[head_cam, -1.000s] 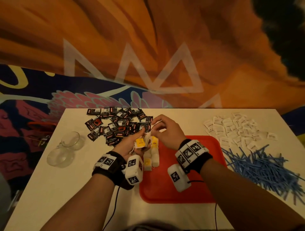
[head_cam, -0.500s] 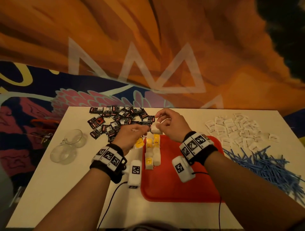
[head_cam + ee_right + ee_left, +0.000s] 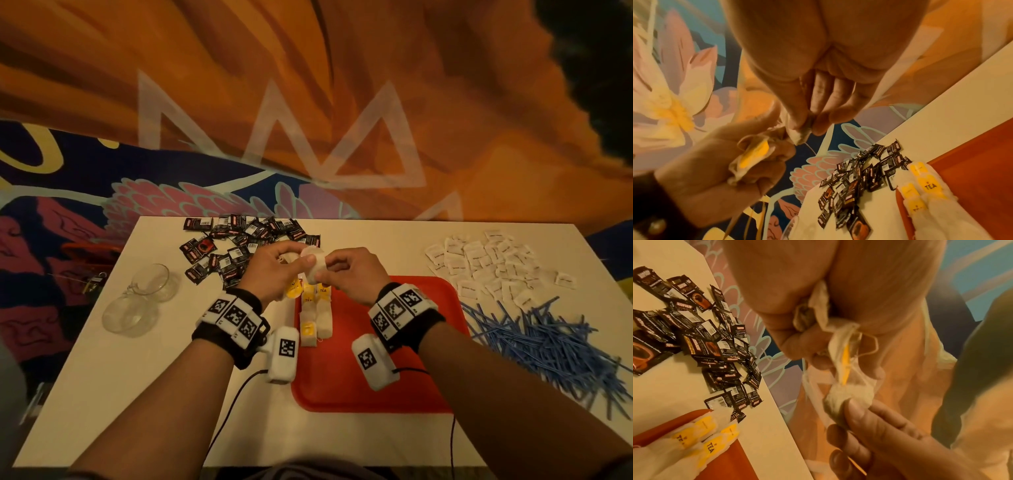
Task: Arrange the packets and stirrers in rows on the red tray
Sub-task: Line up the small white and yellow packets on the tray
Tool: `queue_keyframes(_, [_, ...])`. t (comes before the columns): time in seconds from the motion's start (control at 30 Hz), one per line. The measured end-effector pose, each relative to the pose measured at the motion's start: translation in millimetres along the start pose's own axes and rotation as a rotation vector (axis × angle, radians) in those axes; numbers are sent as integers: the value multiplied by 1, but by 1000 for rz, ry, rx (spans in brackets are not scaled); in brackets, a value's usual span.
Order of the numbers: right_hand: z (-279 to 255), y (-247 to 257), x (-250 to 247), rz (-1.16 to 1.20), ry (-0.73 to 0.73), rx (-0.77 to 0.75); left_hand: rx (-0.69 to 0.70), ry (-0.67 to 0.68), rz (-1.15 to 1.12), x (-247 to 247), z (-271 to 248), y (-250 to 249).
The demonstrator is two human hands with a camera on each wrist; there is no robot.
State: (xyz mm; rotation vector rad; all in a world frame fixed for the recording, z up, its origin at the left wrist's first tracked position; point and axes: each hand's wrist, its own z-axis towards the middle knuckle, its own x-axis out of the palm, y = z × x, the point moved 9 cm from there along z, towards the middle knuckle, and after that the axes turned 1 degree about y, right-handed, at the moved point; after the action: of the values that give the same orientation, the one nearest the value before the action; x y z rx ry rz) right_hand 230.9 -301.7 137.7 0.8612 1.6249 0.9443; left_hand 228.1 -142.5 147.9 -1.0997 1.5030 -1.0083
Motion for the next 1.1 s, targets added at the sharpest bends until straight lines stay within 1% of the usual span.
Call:
queue_keyframes(0.13, [0,-11,7,-60,11,33,2,-52,52,-2,2,4])
queue_keyframes(0.27, [3,-45,18,-61,-10,138,-98,-69,107,-1,6,35])
queue_keyframes(0.33, [1,-73,29,-73,10,234,-178,-84,148,-4,5,61])
queue_keyframes(0.43, [-8,-124,45,-125,51,439,-278,-70,202,-5,0,102])
queue_keyframes(0.57, [-19,-171,61,-256,102,563,-321,41,402,7,-12,147])
queue_keyframes(0.77, [-21,-209,81,-341,159,636,-306,295,790,33,-24,194])
queue_keyframes(0.87, [-20,-219,86,-297,129,680,-239,395,920,44,-26,202])
queue_keyframes(0.97, [-18,-223,87,-262,84,690,-164,493,1025,58,-29,201])
queue_keyframes(1.1, [-16,-226,86,-312,68,702,-130,552,1050,68,-31,200])
